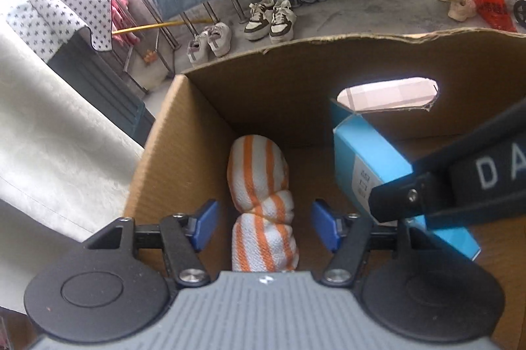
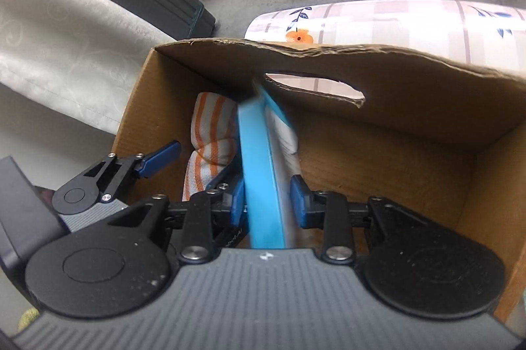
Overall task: Organize soft objects
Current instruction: 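Open the left tool releasing the sock while the right tool drops the blue box in, then move the left tool to the pink plush doll and close on it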
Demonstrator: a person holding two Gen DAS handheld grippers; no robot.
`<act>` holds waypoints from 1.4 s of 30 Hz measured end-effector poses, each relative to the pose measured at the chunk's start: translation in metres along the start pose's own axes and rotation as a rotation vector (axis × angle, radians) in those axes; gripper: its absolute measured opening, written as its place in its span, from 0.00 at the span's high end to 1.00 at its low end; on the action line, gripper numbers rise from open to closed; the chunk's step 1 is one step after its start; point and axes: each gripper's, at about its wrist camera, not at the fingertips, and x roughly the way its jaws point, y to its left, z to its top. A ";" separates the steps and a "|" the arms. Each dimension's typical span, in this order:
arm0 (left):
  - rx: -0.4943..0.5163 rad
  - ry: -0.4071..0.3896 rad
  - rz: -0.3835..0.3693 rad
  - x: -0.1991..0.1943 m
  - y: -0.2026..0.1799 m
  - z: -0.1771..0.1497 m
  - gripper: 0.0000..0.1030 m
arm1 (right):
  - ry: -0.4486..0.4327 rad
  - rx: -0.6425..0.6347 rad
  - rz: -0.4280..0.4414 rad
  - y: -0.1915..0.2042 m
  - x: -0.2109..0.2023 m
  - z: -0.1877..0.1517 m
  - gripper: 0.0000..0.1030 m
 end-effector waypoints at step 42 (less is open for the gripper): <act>-0.250 -0.147 -0.102 -0.215 0.019 -0.047 0.09 | -0.267 -0.186 0.349 -0.035 -0.253 -0.079 0.23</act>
